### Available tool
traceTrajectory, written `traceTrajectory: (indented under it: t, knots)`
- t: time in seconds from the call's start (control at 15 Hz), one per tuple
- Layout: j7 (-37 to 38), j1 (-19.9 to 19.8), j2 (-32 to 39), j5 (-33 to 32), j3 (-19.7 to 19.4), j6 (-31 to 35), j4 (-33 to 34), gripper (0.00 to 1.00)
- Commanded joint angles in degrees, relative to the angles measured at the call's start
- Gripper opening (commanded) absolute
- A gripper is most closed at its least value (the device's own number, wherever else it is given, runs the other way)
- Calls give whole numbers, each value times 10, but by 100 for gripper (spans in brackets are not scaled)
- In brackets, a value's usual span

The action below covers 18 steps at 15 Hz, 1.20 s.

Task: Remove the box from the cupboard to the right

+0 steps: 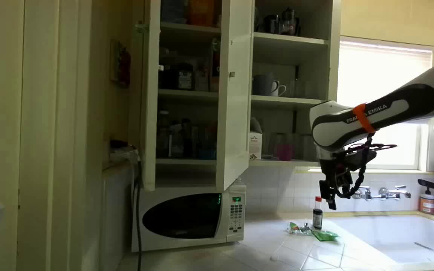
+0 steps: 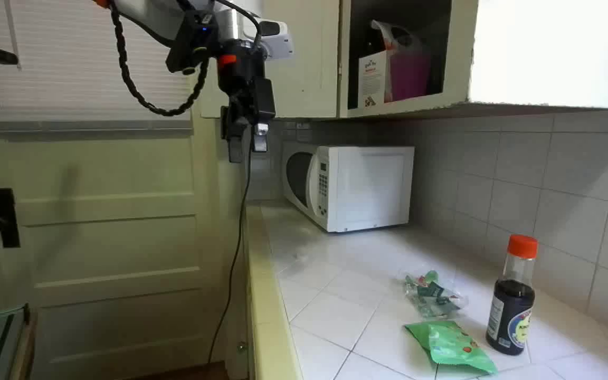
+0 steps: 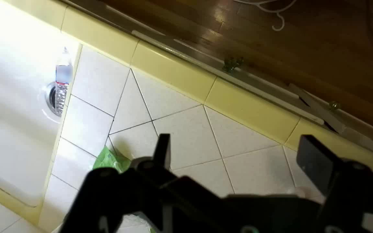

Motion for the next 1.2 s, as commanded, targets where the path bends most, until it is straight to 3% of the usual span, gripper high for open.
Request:
traceTrajectory:
  t: [0.0, 0.6, 1.13]
  knots:
    - [2, 9, 0, -2, -8, -2, 1, 100]
    - [11, 6, 7, 11, -13, -1, 9, 100]
    - [208, 10, 43, 147, -1, -26, 138, 100]
